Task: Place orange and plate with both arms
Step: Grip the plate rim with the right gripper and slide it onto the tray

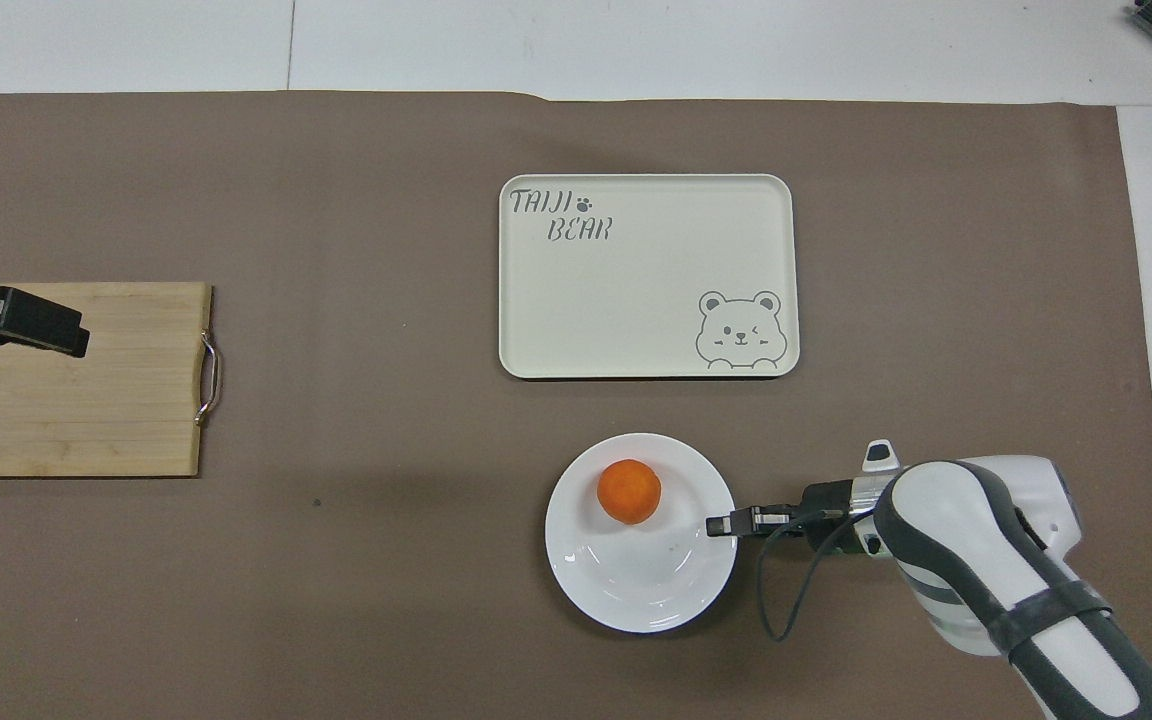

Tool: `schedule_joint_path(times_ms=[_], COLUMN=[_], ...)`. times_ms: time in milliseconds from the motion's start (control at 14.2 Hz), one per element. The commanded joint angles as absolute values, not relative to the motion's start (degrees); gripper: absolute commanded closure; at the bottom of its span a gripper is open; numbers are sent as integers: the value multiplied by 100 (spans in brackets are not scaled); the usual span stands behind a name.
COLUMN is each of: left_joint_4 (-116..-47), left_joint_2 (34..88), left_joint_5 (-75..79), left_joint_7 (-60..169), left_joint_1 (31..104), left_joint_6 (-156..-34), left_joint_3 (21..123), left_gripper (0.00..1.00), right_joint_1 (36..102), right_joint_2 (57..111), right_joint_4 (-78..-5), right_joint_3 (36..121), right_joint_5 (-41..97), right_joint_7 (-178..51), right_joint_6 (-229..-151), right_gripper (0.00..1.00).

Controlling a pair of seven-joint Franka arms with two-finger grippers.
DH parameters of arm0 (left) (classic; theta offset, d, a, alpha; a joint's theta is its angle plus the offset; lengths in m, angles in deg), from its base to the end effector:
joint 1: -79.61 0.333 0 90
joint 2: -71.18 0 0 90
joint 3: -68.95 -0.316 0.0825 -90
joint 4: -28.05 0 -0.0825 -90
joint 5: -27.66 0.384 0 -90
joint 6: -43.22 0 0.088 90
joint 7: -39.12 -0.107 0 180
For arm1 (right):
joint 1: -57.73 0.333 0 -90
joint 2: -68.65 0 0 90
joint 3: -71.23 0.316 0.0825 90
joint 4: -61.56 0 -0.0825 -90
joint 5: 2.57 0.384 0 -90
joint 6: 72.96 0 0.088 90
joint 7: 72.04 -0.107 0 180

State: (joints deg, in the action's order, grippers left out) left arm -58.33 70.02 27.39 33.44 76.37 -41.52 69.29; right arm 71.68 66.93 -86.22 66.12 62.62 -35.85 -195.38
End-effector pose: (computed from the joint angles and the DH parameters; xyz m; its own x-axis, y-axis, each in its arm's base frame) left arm 0.5505 -0.0349 0.6350 0.9857 -0.1613 -0.0481 -0.1610 -0.9869 0.0096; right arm 0.4033 0.1026 0.2595 0.9863 0.0071 -0.1651 -0.1208 -0.6503 -0.7500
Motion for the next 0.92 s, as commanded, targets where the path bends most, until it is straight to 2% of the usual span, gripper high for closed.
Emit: schedule_joint_path(times_ms=[0,353,846], left_joint_4=[-6019,-6019,-6019], left_joint_2=[7162,7162,7162], left_joint_5=[2819,2819,2819], left_joint_7=[3324,3324,3324], left_joint_1=[7680,7680,7680], left_joint_6=[-4248,-4248,-4248], left_joint_3=[6957,6957,6957], left_gripper=[0,0,0], right_joint_1=[7197,7180,7144], right_joint_2=[6707,6830,6900], right_joint_4=[-8663,-8479,-8180], right_joint_3=[6613,6622,6622], right_joint_5=[6431,6527,7591], right_joint_7=[-3531,-2917,-2467], right_joint_6=[-19654,-19566,-19223], right_gripper=[100,100,100])
